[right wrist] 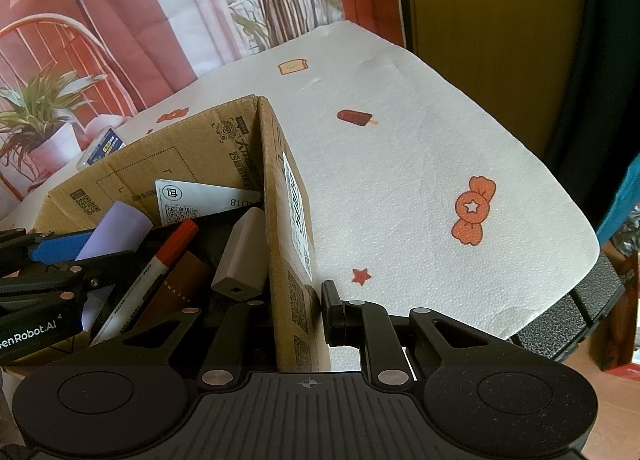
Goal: Organize rigid objects
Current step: 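Lift the purple stick with the left gripper and lower it into the box, then open the left gripper to drop the purple stick into the box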
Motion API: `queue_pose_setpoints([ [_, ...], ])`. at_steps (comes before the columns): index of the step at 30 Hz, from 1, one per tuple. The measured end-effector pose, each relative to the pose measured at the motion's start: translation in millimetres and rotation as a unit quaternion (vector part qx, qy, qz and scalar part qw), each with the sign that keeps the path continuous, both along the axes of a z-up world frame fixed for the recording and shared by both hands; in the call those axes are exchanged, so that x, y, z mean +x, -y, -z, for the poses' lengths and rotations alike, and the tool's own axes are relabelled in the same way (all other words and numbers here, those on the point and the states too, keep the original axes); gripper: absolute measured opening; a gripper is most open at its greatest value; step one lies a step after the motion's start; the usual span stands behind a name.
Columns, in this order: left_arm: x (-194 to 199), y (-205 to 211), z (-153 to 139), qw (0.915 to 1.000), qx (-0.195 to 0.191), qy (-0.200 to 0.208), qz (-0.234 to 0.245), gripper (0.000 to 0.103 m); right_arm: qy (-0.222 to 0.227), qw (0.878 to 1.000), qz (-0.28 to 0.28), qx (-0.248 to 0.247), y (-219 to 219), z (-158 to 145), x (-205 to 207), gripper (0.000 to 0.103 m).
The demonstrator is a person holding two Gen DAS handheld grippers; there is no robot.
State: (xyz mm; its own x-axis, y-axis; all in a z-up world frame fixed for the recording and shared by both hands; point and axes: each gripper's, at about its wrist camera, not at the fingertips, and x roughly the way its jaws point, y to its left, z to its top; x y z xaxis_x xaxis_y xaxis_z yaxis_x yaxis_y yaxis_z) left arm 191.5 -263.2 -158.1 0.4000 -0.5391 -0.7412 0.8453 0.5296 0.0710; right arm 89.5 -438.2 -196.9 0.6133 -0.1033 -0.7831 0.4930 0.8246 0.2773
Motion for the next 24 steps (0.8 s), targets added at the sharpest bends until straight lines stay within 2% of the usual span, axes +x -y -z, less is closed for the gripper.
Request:
queue_pose_setpoints([
  [24, 1.4, -2.0, -0.2, 1.0000, 0.000, -0.005, -0.008, 0.044, 0.001, 1.000, 0.000, 0.002, -1.4, 0.6, -0.5, 0.015],
])
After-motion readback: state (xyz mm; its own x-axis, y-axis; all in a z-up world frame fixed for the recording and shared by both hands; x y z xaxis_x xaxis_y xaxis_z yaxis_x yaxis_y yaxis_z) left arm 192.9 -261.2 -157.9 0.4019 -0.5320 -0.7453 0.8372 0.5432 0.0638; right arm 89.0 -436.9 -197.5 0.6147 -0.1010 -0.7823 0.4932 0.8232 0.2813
